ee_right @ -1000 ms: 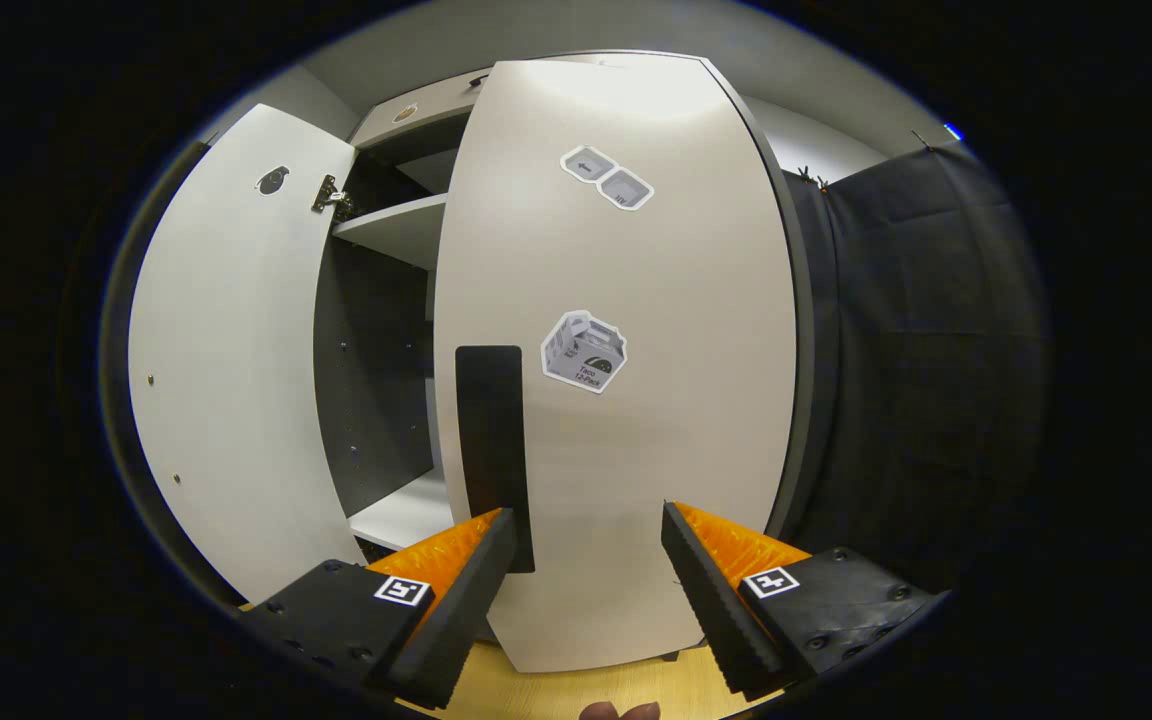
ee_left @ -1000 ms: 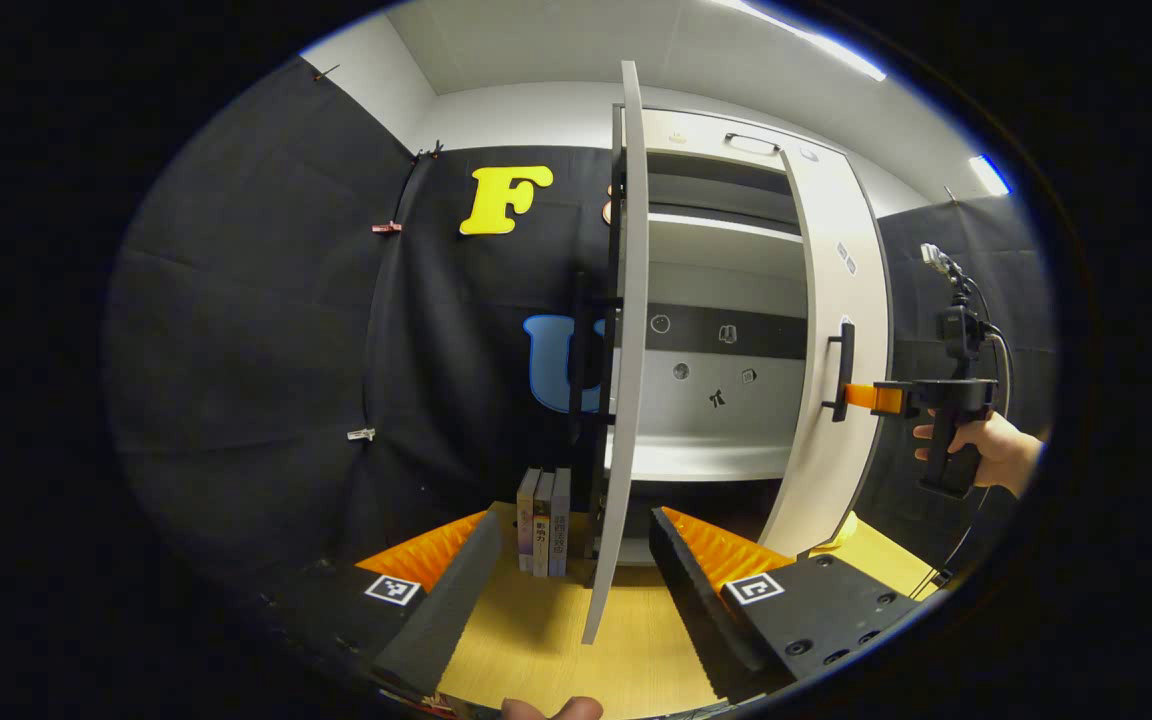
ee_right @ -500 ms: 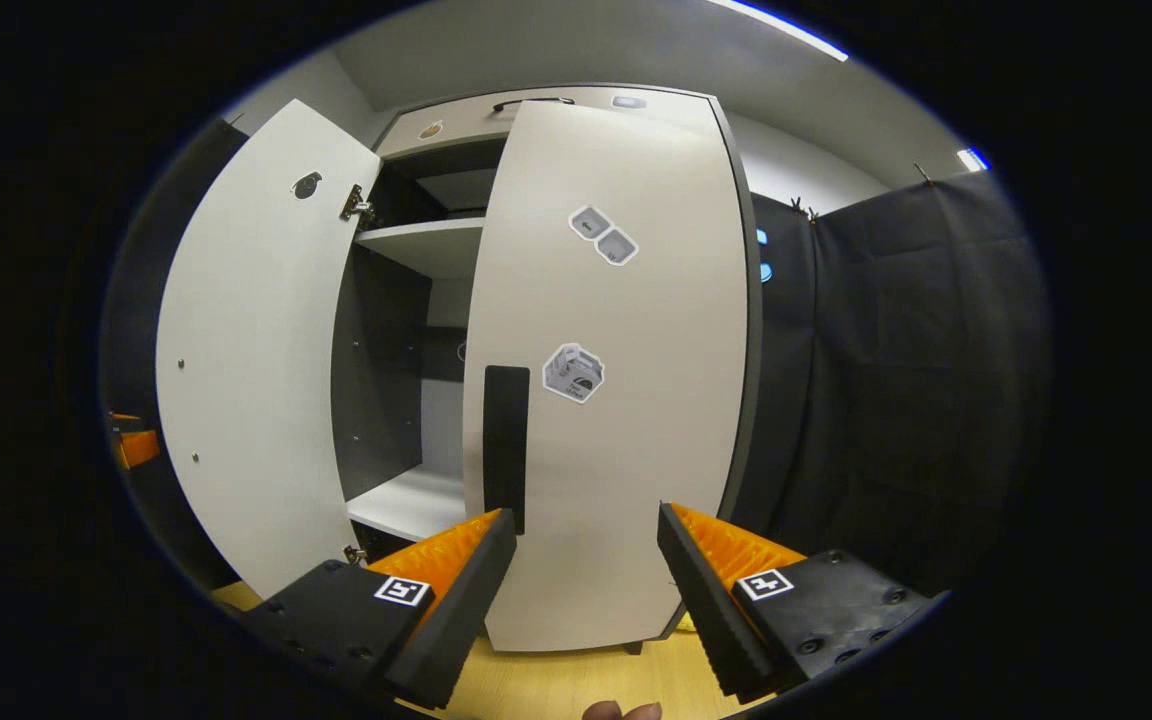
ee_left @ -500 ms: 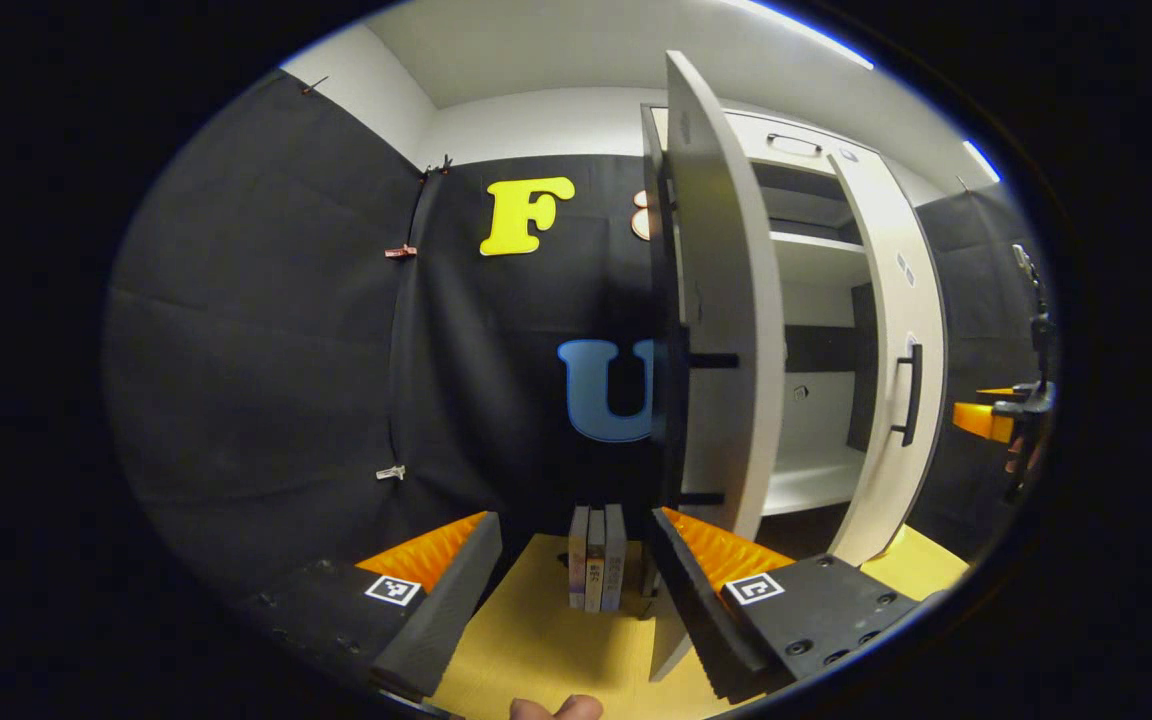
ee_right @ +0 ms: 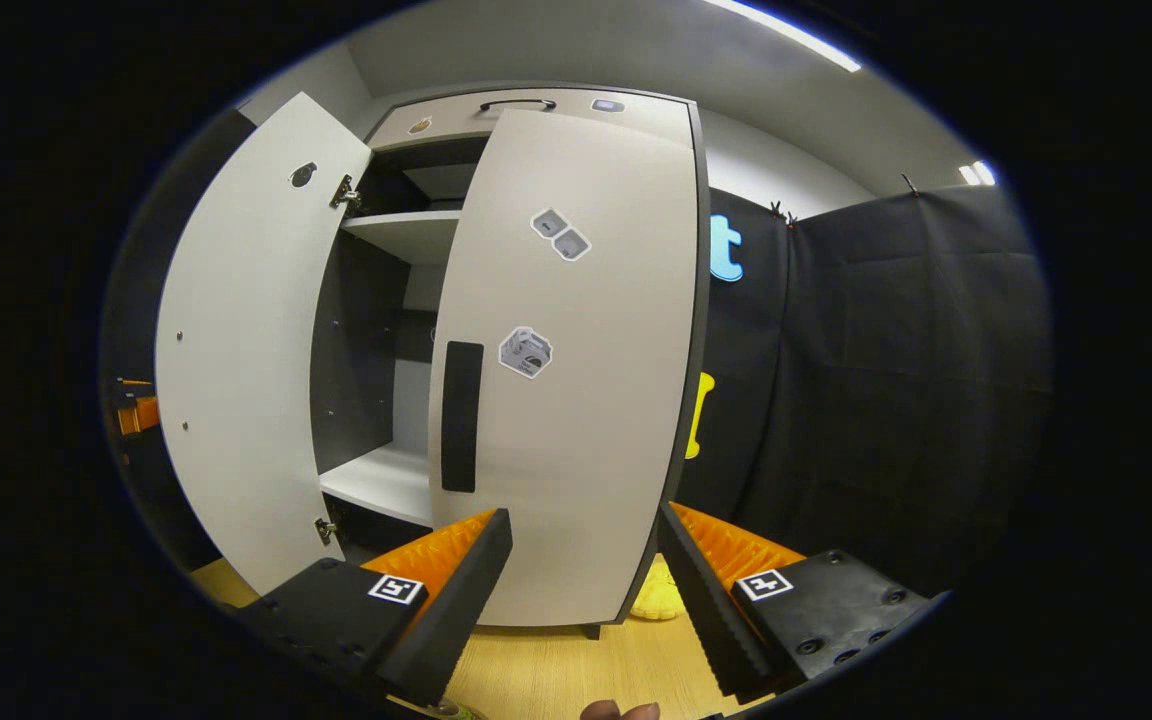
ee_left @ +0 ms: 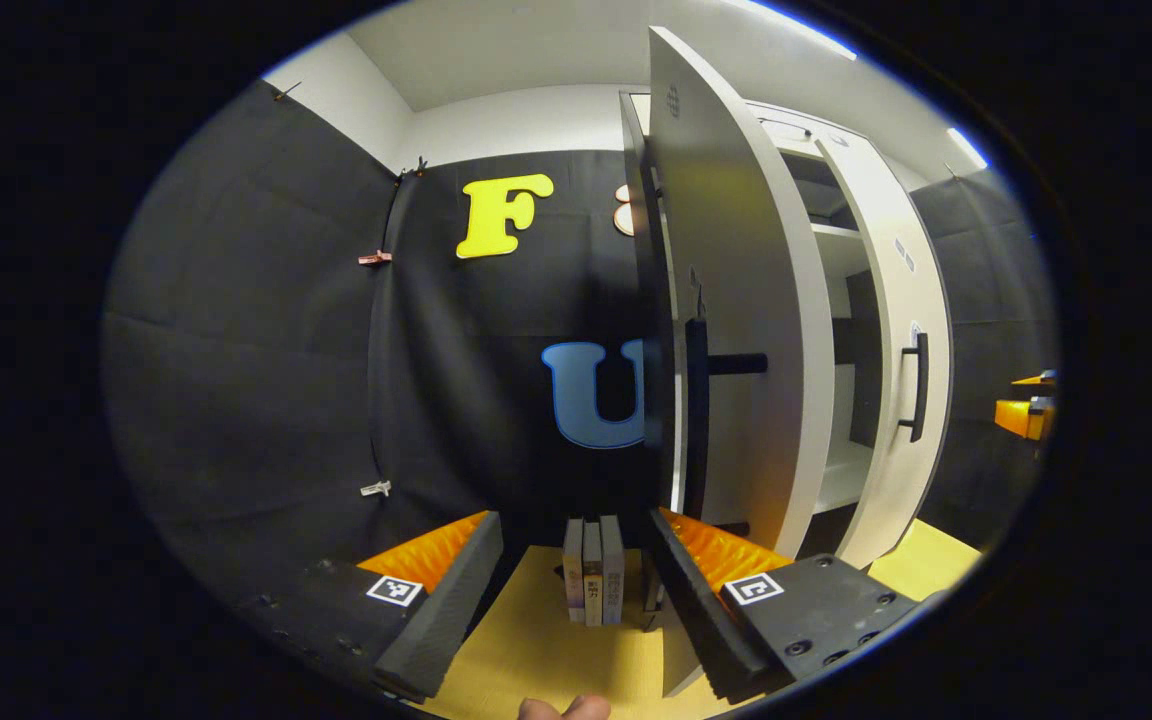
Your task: Grasp the bottle in the cabinet with the left hand and place it on the coaster, then close the right door with the right hand and the left door with the left hand.
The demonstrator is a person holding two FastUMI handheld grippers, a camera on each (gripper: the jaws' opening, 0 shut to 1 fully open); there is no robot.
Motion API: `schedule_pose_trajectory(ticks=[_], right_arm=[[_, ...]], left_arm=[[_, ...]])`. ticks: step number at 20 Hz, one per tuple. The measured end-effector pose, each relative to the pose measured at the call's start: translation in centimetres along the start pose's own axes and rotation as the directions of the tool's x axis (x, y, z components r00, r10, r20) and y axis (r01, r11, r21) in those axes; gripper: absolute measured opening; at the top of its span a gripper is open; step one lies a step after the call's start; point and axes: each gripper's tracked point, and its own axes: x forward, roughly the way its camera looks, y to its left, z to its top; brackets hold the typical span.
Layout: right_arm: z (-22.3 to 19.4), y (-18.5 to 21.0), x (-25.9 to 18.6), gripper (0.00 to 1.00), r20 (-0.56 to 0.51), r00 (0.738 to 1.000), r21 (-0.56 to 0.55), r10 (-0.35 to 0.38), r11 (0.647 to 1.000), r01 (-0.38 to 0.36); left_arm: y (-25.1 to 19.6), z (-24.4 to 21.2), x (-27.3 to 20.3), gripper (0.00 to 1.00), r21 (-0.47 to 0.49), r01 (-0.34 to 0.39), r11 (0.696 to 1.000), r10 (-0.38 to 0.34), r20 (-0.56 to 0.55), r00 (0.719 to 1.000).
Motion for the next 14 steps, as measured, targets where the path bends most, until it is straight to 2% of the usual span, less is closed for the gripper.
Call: schedule_pose_trajectory(ticks=[4,5,14], right_arm=[[-0.3,-0.5,-0.5,0.98,-0.001,1.000,0.014,0.008,1.000,-0.008],[-0.3,-0.6,-0.6,0.98,-0.001,1.000,0.011,0.011,1.000,-0.011],[-1.4,-2.9,-1.7,0.98,-0.026,1.000,0.023,0.017,1.000,-0.016]], left_arm=[[-1.2,0.1,-0.2,0.92,-0.023,-0.001,1.000,0.000,-0.012,1.000],[-1.7,0.0,-0.3,0.94,-0.023,0.005,1.000,-0.006,-0.013,1.000],[-10.4,0.4,0.0,0.95,-0.047,0.123,0.991,-0.124,-0.019,0.992]])
